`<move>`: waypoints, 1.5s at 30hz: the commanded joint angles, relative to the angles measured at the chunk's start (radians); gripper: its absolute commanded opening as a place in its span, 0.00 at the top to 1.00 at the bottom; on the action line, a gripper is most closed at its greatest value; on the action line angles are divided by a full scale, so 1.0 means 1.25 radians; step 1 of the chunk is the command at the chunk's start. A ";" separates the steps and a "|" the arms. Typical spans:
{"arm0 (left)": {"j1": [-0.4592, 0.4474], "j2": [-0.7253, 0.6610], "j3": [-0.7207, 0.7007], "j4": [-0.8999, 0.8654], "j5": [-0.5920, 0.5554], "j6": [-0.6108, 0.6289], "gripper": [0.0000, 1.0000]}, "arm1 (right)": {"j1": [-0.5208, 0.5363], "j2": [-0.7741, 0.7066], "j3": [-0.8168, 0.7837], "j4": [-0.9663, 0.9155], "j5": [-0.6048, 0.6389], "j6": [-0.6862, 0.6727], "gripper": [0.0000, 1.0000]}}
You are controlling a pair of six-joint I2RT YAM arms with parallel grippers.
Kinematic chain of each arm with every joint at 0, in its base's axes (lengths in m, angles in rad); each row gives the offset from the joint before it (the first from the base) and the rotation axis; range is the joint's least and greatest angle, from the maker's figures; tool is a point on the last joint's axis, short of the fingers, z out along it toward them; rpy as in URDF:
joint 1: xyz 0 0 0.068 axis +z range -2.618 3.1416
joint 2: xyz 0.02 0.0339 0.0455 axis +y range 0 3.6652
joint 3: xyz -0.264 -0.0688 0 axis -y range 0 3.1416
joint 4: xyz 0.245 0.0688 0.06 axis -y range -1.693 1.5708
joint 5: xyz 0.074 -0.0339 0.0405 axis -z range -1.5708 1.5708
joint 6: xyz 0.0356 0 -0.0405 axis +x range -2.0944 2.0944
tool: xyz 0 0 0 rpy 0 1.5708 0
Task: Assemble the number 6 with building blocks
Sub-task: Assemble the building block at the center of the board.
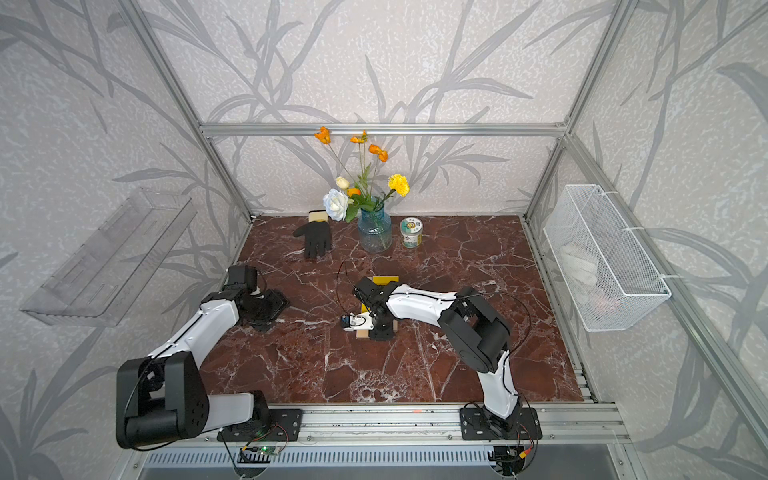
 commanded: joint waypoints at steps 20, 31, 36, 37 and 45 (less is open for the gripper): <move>-0.003 -0.019 -0.018 0.002 -0.018 0.001 0.28 | -0.015 0.001 -0.039 -0.025 0.027 -0.010 0.94; -0.004 -0.019 -0.019 0.002 -0.017 0.004 0.28 | -0.016 -0.004 -0.043 -0.024 0.028 -0.009 0.94; -0.004 -0.019 -0.019 0.001 -0.018 0.004 0.27 | -0.016 -0.002 -0.042 -0.024 0.030 -0.009 0.94; -0.004 -0.019 -0.020 0.001 -0.018 0.004 0.28 | -0.017 -0.003 -0.042 -0.023 0.030 -0.009 0.94; -0.004 -0.024 -0.024 0.001 -0.019 0.004 0.28 | -0.016 0.001 -0.039 -0.023 0.034 -0.005 0.94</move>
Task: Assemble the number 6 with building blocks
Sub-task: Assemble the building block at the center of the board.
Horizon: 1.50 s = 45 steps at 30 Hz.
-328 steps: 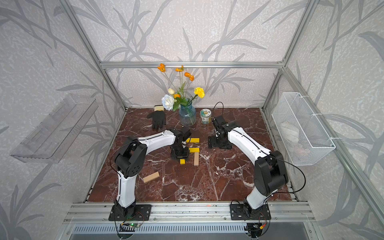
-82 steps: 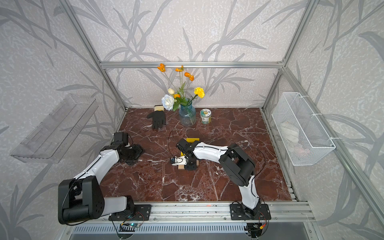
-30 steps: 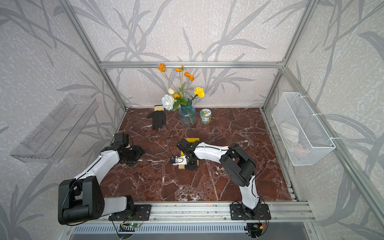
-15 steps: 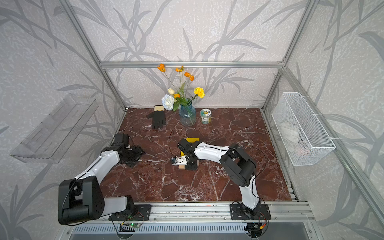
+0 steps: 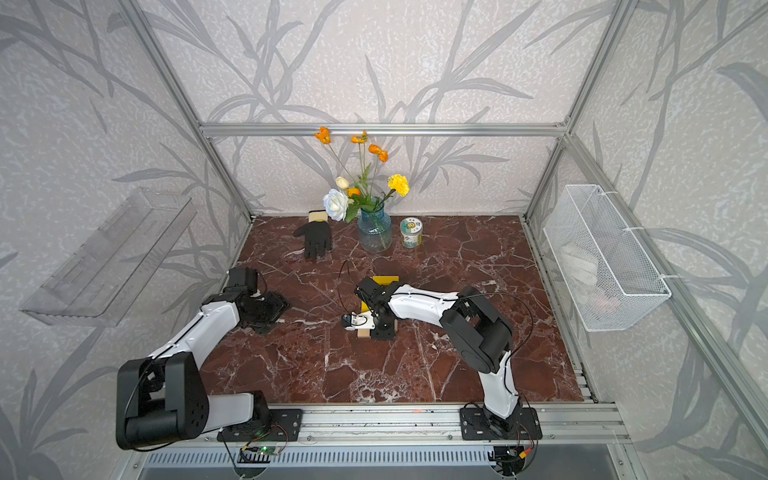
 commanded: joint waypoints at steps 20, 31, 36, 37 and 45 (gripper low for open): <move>-0.003 -0.037 -0.018 -0.011 -0.021 0.004 0.27 | -0.011 0.022 -0.006 -0.038 0.040 -0.002 0.94; -0.004 -0.036 -0.019 -0.010 -0.022 0.005 0.27 | -0.015 0.029 0.004 -0.039 0.041 0.001 0.94; -0.003 -0.034 -0.019 -0.010 -0.022 0.005 0.27 | -0.016 0.031 0.010 -0.040 0.042 0.003 0.94; -0.004 -0.034 -0.019 -0.009 -0.022 0.005 0.27 | -0.016 0.031 0.012 -0.040 0.042 0.003 0.94; -0.004 -0.033 -0.020 -0.009 -0.023 0.005 0.27 | -0.018 0.037 0.018 -0.045 0.039 0.001 0.94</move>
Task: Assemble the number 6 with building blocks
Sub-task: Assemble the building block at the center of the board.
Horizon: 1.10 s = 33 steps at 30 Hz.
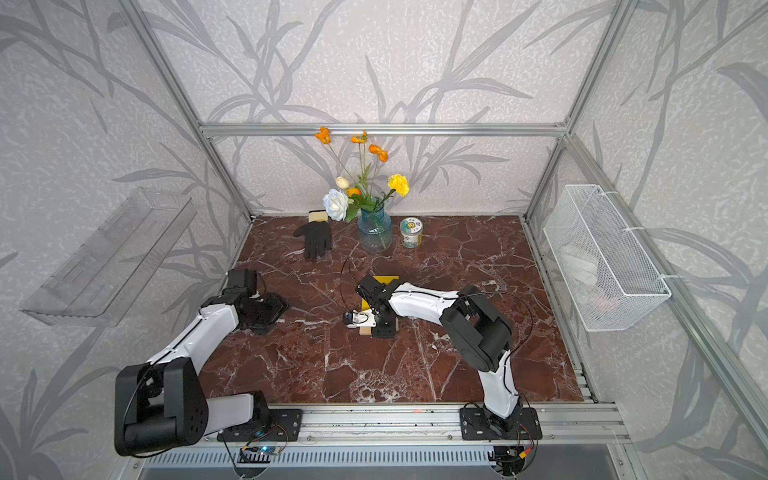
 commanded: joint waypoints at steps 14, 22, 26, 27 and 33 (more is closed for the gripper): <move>-0.003 -0.009 -0.011 -0.013 -0.012 0.012 0.27 | -0.007 0.035 0.012 -0.041 0.033 0.011 0.44; -0.004 -0.013 -0.012 -0.021 -0.015 0.017 0.27 | -0.007 0.037 0.024 -0.051 0.025 0.021 0.27; -0.003 -0.017 -0.012 -0.026 -0.016 0.020 0.27 | -0.007 0.011 0.038 -0.070 0.023 0.024 0.24; -0.004 -0.018 -0.012 -0.027 -0.016 0.021 0.27 | -0.007 0.000 0.045 -0.078 0.025 0.024 0.24; -0.004 -0.031 -0.013 -0.032 -0.014 0.017 0.27 | -0.009 -0.113 0.112 -0.156 0.034 0.023 0.16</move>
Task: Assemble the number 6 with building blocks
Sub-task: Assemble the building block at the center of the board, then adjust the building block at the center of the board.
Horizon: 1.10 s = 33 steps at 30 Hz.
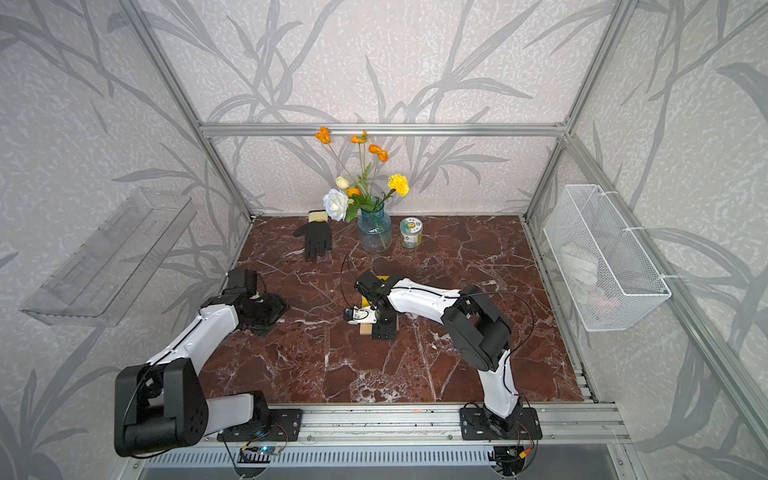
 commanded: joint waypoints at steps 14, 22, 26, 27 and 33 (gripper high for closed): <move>-0.012 -0.031 -0.015 -0.017 -0.017 0.000 0.27 | -0.170 -0.229 -0.016 -0.037 0.077 0.182 1.00; -0.018 -0.027 -0.027 -0.001 -0.019 -0.005 0.27 | -0.181 -0.224 -0.146 -0.002 0.041 0.289 1.00; -0.022 -0.023 -0.027 0.002 -0.015 -0.005 0.27 | -0.180 -0.201 -0.182 0.012 0.018 0.323 1.00; -0.022 -0.023 -0.027 0.003 -0.016 -0.005 0.27 | -0.180 -0.197 -0.191 0.019 0.014 0.330 1.00; -0.025 -0.017 -0.028 0.004 -0.011 0.000 0.27 | -0.175 -0.148 -0.205 0.030 -0.020 0.347 1.00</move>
